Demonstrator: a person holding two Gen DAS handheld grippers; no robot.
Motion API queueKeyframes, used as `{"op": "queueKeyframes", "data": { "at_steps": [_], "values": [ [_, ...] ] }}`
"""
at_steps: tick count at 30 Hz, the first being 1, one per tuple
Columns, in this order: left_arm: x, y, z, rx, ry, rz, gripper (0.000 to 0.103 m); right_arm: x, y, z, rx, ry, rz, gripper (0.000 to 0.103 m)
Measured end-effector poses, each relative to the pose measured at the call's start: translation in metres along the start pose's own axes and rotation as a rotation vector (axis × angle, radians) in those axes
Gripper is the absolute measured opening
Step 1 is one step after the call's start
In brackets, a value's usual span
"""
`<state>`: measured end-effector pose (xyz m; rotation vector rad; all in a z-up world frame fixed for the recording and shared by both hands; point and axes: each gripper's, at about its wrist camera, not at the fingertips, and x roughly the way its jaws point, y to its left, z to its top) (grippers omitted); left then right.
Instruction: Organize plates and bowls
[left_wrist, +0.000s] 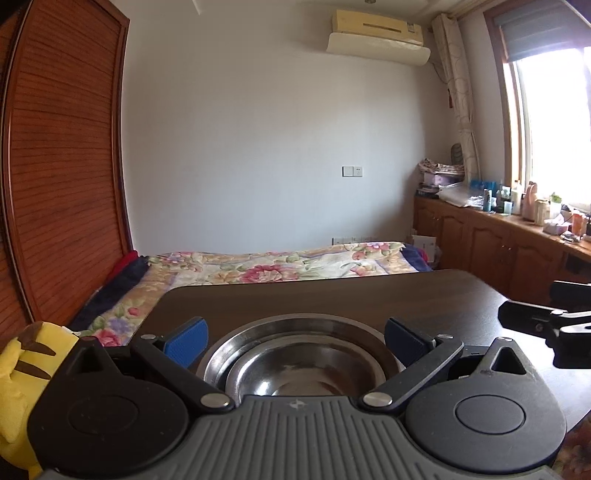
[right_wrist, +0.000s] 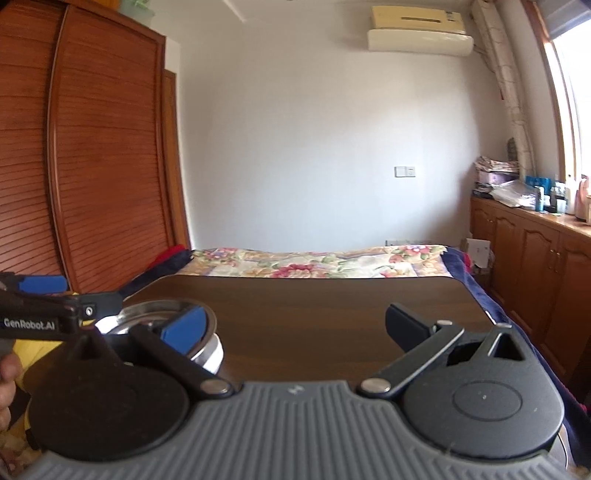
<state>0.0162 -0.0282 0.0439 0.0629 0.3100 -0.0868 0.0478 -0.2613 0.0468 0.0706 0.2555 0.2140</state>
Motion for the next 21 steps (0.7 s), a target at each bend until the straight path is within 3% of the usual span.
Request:
{"op": "queueKeyframes", "data": {
  "at_steps": [6,21],
  "values": [
    [-0.004,-0.002,-0.011,-0.019,0.016,-0.062,0.103,-0.005,0.001,-0.009,0.006,0.002,-0.038,0.103],
    [-0.010,-0.008,-0.048,-0.021,0.060,-0.030,0.103,-0.007,0.003,-0.041,0.017,0.030,-0.054,0.103]
  ]
}}
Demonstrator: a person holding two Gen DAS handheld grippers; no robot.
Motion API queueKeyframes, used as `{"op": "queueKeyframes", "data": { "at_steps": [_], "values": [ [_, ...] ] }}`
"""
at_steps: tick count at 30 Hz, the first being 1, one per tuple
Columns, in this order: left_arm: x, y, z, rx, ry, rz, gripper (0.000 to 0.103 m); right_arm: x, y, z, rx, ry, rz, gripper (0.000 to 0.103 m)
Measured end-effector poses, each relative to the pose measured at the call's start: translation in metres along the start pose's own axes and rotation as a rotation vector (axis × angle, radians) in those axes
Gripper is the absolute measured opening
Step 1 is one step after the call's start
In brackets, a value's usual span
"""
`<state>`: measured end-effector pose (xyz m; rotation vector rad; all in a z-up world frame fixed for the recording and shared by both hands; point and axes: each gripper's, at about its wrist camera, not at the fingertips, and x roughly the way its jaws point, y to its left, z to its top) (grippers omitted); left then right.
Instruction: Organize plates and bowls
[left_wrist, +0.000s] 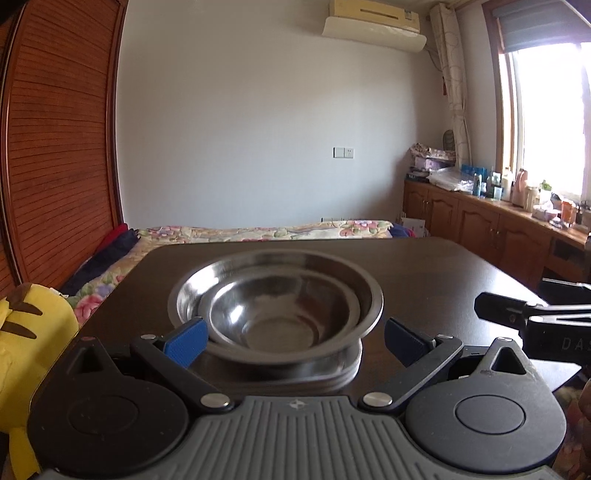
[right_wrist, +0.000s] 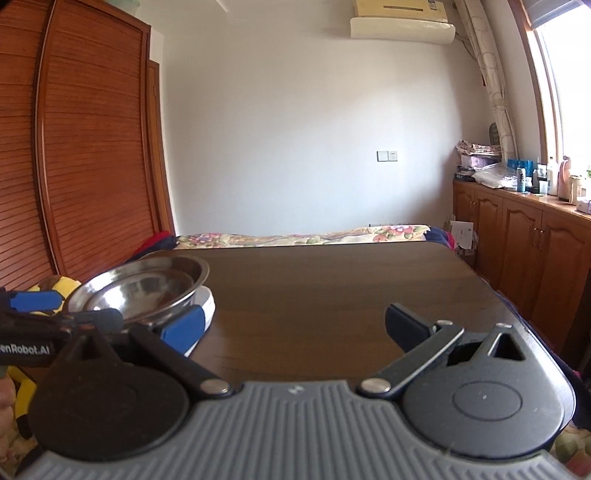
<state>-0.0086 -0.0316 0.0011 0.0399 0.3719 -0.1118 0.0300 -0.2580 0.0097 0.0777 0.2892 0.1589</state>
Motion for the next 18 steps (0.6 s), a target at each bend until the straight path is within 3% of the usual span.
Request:
{"op": "queueKeyframes", "data": {
  "at_steps": [18],
  "values": [
    [0.001,0.011,-0.020,0.009,-0.033,0.072,0.103,-0.003,-0.002,-0.018,0.001,-0.052,-0.044,0.103]
  ]
}}
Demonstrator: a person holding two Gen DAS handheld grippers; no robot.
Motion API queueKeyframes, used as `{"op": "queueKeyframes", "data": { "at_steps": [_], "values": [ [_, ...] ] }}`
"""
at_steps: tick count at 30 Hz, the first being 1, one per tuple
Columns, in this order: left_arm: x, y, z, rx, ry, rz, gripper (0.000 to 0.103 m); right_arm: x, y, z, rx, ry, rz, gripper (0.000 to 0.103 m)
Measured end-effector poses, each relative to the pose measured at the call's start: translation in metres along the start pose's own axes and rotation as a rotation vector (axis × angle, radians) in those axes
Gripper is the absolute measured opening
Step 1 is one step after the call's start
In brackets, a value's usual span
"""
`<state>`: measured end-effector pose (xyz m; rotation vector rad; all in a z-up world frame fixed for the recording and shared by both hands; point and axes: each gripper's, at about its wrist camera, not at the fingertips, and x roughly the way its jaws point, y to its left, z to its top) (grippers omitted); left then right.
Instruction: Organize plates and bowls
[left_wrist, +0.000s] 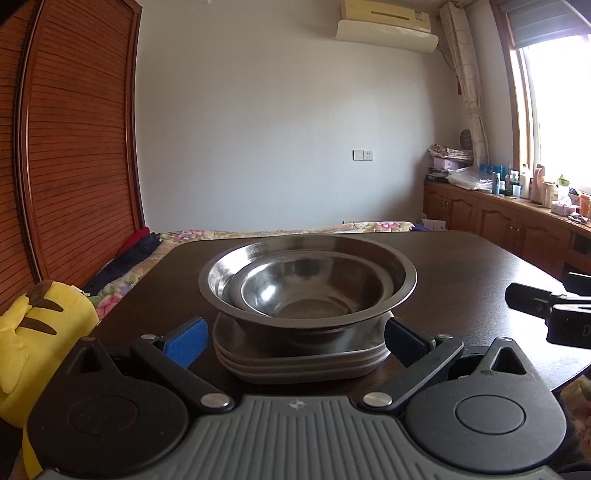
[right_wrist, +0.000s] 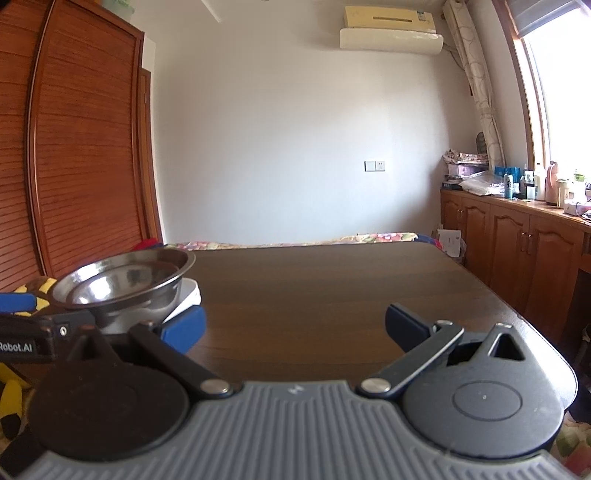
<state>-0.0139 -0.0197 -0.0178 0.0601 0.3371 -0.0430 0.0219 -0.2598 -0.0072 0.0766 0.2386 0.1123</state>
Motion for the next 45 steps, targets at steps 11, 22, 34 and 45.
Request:
{"op": "queueKeyframes", "data": {
  "at_steps": [11,22,34,45],
  "values": [
    [-0.0028,-0.0003,-0.0008,0.003,-0.008,-0.002,0.103,-0.0016,-0.0019,-0.0003,0.002,-0.007,-0.003,0.103],
    [-0.0027,-0.0010,-0.0015,0.008,-0.007,0.000,0.103,-0.0004,-0.0038,-0.0004,0.011,-0.006,-0.008,0.103],
    [-0.0027,0.0007,0.0000,0.007,-0.007,0.002,0.103,-0.0001,-0.0056,0.0006,0.009,-0.007,-0.014,0.103],
    [-0.0030,0.0003,0.0001,0.008,-0.003,0.000,0.103,-0.0002,-0.0056,0.0006,0.008,-0.004,-0.014,0.103]
  ]
}}
